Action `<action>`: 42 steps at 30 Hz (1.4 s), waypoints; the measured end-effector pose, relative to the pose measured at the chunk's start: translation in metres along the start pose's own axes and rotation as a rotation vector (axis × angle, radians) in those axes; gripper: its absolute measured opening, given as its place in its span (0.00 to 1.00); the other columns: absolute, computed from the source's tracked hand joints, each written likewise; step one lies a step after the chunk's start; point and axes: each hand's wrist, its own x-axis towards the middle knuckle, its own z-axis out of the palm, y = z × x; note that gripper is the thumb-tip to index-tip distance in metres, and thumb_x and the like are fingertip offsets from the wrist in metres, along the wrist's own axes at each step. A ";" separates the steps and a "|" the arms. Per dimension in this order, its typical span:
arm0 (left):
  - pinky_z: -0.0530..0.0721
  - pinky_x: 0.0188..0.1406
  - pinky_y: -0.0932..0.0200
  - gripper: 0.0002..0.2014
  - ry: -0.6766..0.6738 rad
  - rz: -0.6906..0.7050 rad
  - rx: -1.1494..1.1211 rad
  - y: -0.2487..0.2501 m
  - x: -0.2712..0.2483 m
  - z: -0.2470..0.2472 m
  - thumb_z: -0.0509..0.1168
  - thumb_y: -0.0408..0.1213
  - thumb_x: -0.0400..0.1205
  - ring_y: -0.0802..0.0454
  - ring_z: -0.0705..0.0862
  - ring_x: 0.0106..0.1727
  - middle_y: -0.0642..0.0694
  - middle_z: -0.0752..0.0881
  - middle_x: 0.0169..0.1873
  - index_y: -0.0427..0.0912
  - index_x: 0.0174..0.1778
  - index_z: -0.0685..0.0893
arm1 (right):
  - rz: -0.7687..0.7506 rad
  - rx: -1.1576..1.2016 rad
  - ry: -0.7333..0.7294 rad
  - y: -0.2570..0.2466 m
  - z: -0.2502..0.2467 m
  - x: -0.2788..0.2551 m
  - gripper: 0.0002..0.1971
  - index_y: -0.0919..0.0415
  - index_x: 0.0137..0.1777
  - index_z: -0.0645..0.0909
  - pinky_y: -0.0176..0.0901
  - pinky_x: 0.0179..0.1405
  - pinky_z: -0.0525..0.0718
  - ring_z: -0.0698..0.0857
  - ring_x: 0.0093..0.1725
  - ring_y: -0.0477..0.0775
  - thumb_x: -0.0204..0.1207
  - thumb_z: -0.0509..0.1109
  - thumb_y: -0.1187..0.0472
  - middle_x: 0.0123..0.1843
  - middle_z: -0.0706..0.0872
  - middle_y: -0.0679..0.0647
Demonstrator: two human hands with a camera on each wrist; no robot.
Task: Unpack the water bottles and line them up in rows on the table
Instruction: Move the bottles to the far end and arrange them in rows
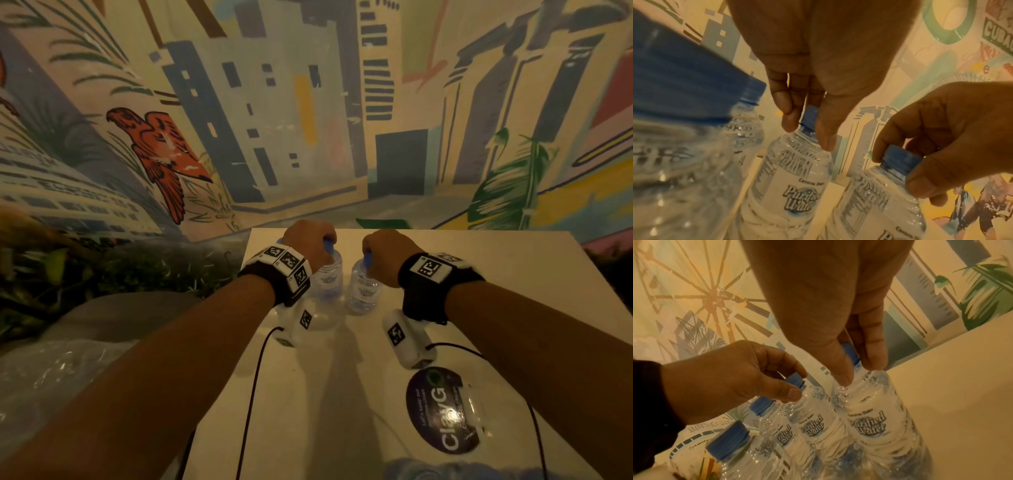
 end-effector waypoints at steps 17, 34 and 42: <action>0.80 0.58 0.53 0.19 -0.110 0.042 0.194 0.000 0.010 -0.007 0.71 0.36 0.74 0.42 0.84 0.60 0.42 0.86 0.59 0.43 0.62 0.83 | -0.011 0.025 0.005 -0.006 0.007 0.027 0.12 0.66 0.58 0.81 0.49 0.55 0.81 0.84 0.56 0.63 0.79 0.65 0.61 0.57 0.85 0.63; 0.85 0.55 0.49 0.18 -0.132 0.056 0.309 0.004 0.016 0.001 0.76 0.35 0.70 0.39 0.86 0.54 0.39 0.88 0.53 0.40 0.55 0.85 | -0.038 -0.023 0.020 -0.006 0.008 0.030 0.10 0.64 0.54 0.81 0.46 0.46 0.78 0.84 0.52 0.64 0.78 0.65 0.60 0.53 0.87 0.63; 0.82 0.53 0.52 0.17 -0.146 0.053 0.324 0.004 0.020 -0.001 0.75 0.38 0.70 0.40 0.86 0.54 0.40 0.88 0.53 0.40 0.55 0.86 | -0.034 0.003 0.029 -0.007 0.008 0.036 0.10 0.63 0.57 0.81 0.46 0.48 0.79 0.84 0.49 0.61 0.77 0.68 0.62 0.54 0.87 0.62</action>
